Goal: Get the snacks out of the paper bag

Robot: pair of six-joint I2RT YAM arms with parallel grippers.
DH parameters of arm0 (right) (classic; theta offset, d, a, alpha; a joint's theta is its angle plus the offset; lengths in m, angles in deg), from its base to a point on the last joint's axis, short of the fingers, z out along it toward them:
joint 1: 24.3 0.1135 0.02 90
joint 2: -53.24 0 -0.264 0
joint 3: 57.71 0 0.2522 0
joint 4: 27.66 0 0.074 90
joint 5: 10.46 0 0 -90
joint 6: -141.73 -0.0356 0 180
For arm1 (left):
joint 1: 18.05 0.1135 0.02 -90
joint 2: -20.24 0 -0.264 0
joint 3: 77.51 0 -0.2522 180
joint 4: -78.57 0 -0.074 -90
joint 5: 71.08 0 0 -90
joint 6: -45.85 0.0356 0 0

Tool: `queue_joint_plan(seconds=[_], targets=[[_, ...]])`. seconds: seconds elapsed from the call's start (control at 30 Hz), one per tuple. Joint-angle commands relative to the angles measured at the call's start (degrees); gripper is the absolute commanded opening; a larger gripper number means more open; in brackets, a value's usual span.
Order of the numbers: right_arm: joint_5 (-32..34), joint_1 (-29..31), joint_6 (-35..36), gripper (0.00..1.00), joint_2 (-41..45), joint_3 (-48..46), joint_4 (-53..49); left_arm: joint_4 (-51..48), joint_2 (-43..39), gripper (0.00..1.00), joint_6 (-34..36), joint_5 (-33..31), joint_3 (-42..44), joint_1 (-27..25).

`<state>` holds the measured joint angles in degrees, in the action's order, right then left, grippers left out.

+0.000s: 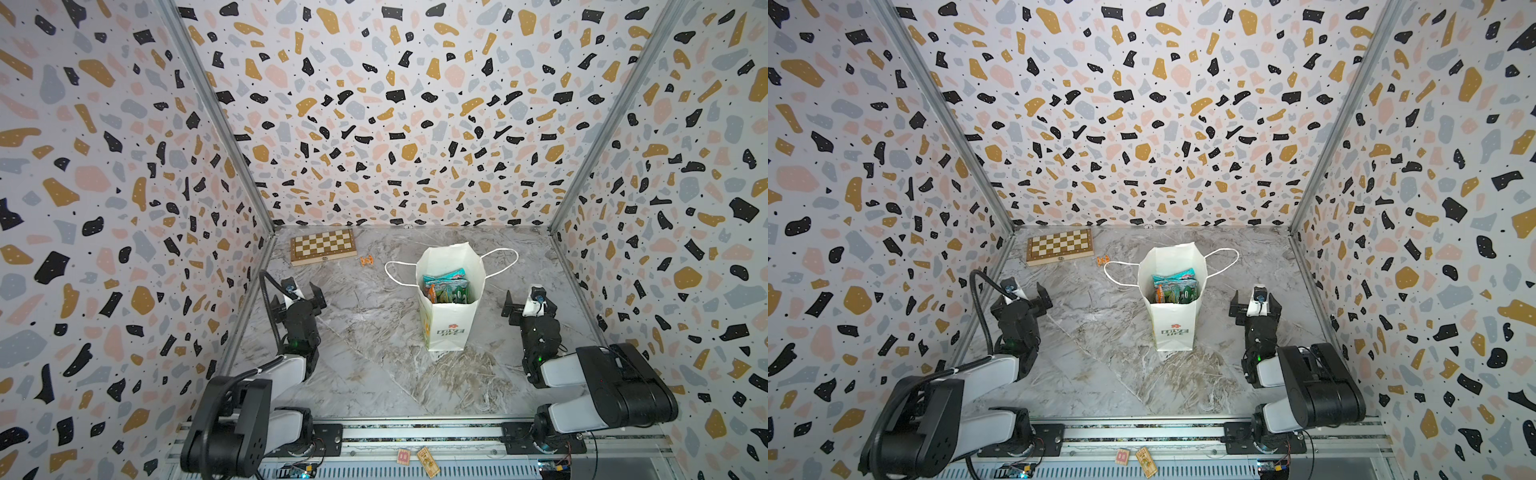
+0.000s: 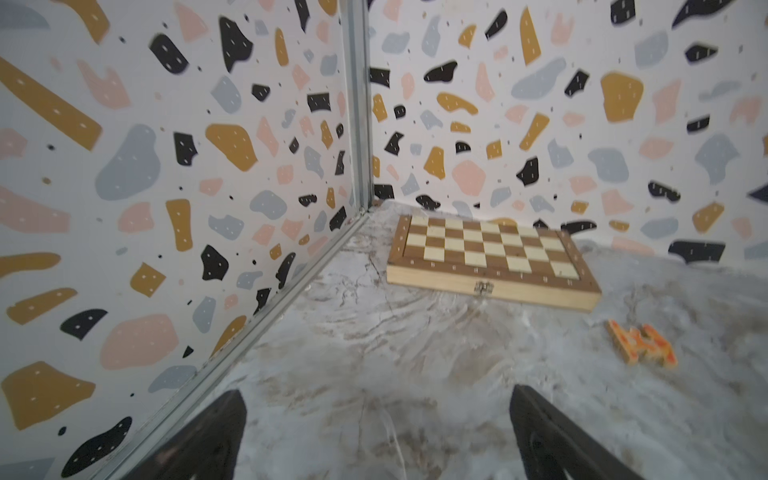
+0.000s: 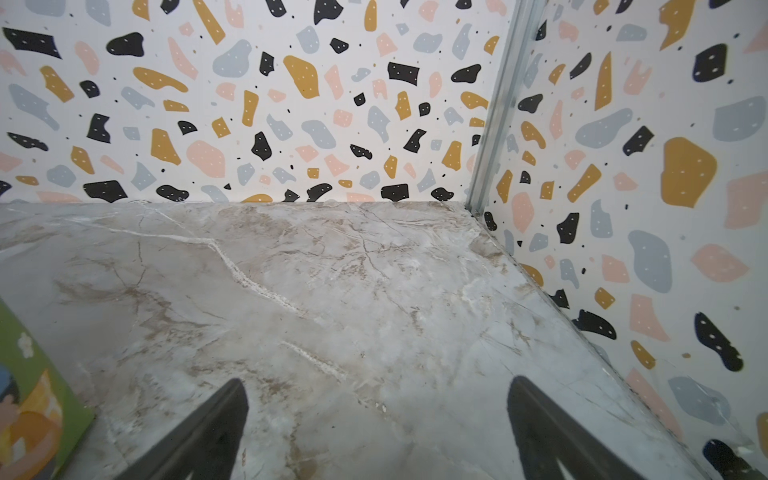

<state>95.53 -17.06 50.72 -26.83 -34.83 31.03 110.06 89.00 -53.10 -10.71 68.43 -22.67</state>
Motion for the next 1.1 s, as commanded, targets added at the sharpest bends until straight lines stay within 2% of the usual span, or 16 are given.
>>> queue_joint_plan(seconds=[0.0,0.07,0.17,0.27,0.37,0.53,0.6,0.77,0.87,1.07], targets=[[5.95,0.38,-2.14,0.99,6.11,6.50,-14.68,-14.10,-4.36,1.00,-8.67,2.93,-7.13,-0.21],[7.47,0.00,-6.31,0.99,8.65,10.02,-23.28,-18.69,-5.80,1.00,-13.83,9.43,-11.34,-0.29],[4.11,-0.19,-9.93,0.99,11.62,14.12,-33.71,-25.71,-6.52,1.00,-19.79,21.48,-19.35,-0.70],[-2.32,-0.17,-14.33,0.99,14.61,18.06,-43.97,-30.46,-6.35,1.00,-24.48,32.59,-26.80,-2.35],[-9.62,-0.15,-16.93,0.99,16.96,19.96,-49.15,-31.55,-6.35,0.99,-27.81,38.75,-31.04,-5.63],[-20.45,0.09,-18.43,0.99,18.62,18.62,-51.18,-32.92,-5.16,0.89,-31.79,41.68,-34.73,-10.66],[-22.56,0.44,-18.32,0.99,19.04,17.76,-51.26,-32.88,-4.28,0.84,-33.74,42.34,-35.17,-13.12],[-23.77,1.11,-18.21,0.99,19.99,16.46,-51.61,-35.77,-1.60,0.75,-34.82,42.28,-37.49,-18.19],[-23.63,1.19,-18.08,0.99,19.74,16.12,-51.96,-37.37,-0.73,0.67,-35.43,42.52,-37.96,-19.42],[-23.55,1.26,-18.05,0.99,18.47,16.14,-51.61,-37.21,-0.50,0.60,-36.45,44.74,-37.36,-21.42]])
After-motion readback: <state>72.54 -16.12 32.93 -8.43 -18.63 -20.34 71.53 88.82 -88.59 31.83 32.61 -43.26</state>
